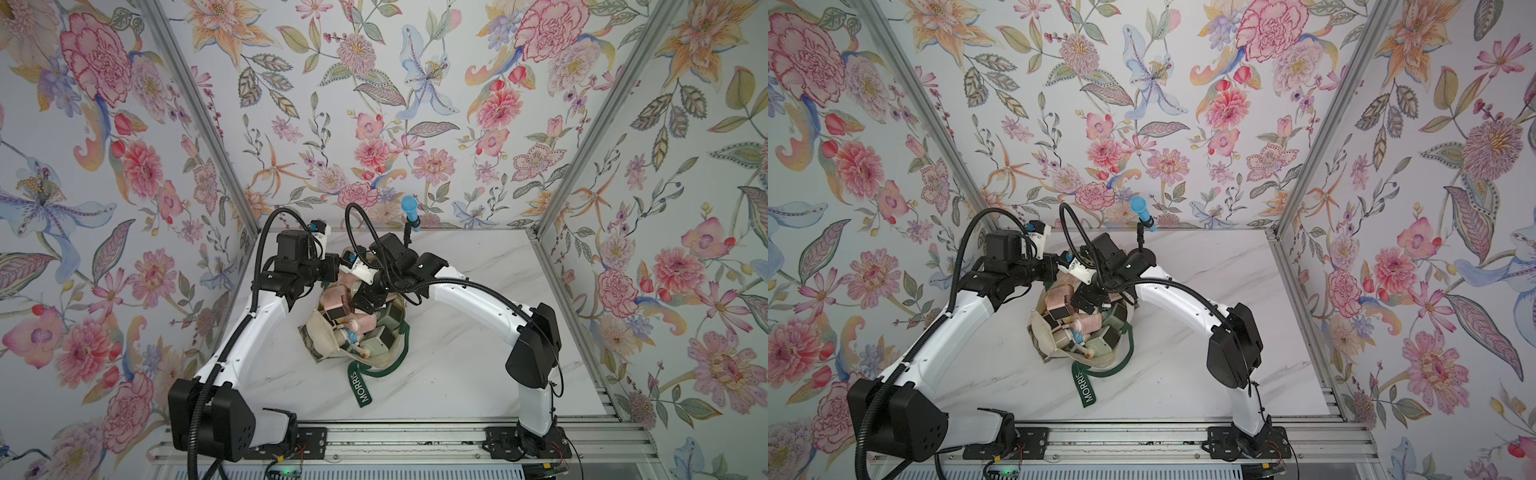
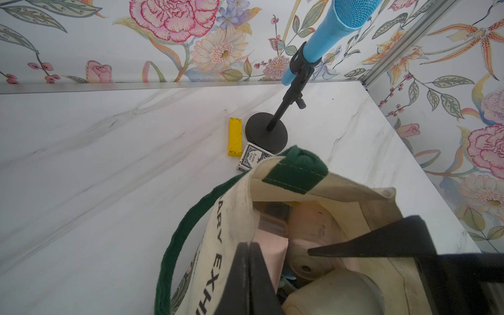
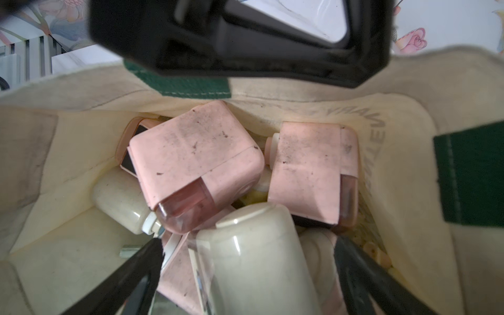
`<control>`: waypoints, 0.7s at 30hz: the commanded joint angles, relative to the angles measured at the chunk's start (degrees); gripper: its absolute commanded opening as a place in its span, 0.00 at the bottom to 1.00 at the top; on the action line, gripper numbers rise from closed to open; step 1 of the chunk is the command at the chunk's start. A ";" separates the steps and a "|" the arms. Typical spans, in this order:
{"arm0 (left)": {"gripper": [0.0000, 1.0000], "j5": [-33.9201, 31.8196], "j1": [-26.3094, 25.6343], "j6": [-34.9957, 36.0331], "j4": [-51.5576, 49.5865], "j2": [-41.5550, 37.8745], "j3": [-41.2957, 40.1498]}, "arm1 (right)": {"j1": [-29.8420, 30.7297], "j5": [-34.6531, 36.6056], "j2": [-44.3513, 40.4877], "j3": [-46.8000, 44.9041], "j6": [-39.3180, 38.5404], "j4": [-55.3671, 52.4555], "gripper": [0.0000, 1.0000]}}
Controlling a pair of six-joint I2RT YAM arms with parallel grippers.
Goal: Take out the pencil sharpeners from the tote bags
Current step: Pick up the pencil sharpener from the canvas bag.
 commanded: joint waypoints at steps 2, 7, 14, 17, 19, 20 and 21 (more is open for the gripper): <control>0.00 0.42 0.13 -0.53 -0.33 -1.38 -0.58 | -0.42 -2.81 3.58 3.10 -2.44 -7.99 0.91; 0.00 0.46 0.10 -0.53 -0.45 -1.21 -0.68 | -0.31 -7.12 2.17 1.13 -2.71 -8.77 0.83; 0.00 0.42 0.10 -0.49 -0.45 -1.56 -0.88 | -0.11 -8.10 -0.47 -1.12 -2.89 -8.84 0.72; 0.00 0.24 0.07 -0.46 -0.52 -1.56 -0.83 | -0.07 -9.15 -1.36 -1.58 -2.85 -8.76 0.67; 0.00 0.18 0.10 -0.38 -0.48 -1.56 -0.74 | -0.06 -9.38 -1.48 -1.35 -2.45 -8.76 0.60; 0.00 0.19 0.12 -0.44 -0.53 -1.56 -0.81 | -0.06 -9.57 -1.40 -1.04 -1.86 -8.76 0.54; 0.00 0.10 0.13 -0.44 -0.54 -1.56 -0.80 | -0.10 -9.76 -1.34 -0.82 -1.32 -8.76 0.50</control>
